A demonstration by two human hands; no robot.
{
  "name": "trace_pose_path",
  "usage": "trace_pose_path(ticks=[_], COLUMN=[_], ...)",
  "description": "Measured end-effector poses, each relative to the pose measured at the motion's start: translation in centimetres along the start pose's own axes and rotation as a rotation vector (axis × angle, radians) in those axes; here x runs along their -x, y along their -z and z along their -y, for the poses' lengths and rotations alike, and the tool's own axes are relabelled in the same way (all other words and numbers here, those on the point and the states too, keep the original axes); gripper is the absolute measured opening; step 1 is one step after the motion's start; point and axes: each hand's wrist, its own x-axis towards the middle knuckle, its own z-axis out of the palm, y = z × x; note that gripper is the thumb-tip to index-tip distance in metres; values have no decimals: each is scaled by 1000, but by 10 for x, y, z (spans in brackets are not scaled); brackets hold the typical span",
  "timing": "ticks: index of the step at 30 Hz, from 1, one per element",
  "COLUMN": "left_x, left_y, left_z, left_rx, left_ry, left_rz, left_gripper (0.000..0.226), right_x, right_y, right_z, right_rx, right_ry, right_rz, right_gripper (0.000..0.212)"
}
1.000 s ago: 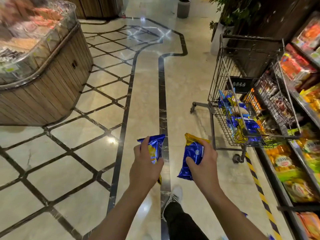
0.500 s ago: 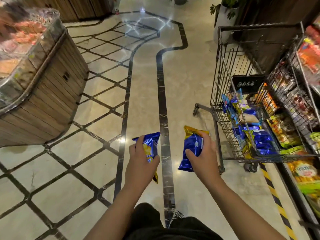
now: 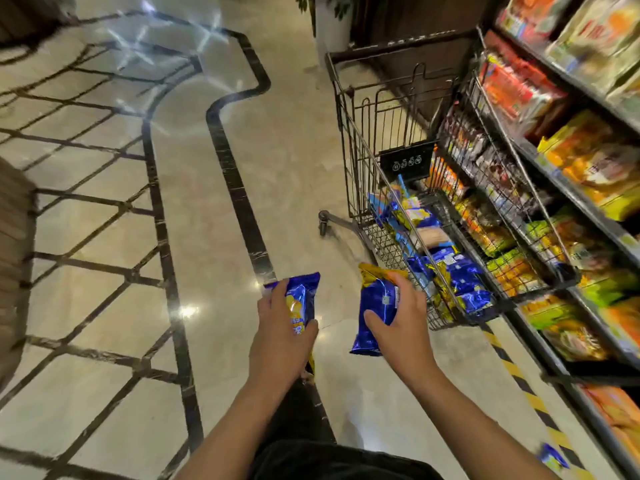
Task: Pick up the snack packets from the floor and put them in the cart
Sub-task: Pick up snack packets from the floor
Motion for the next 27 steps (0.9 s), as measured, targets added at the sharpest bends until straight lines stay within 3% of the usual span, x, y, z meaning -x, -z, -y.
trace_pose_path(ticks=[11, 15, 27], left_x=[-151, -174, -195], left_y=[7, -17, -109], left_z=[-68, -101, -184], left_rx=[-85, -33, -160], left_ry=[-275, -347, -503], left_rz=[319, 406, 554], left_gripper=[79, 80, 83], right_x=[-89, -107, -147], right_y=[0, 11, 92], right_z=[23, 13, -58], right_rx=[-54, -65, -195], right_ry=[-240, -305, -464], right_rz=[-332, -402, -556], right_gripper=[68, 69, 68])
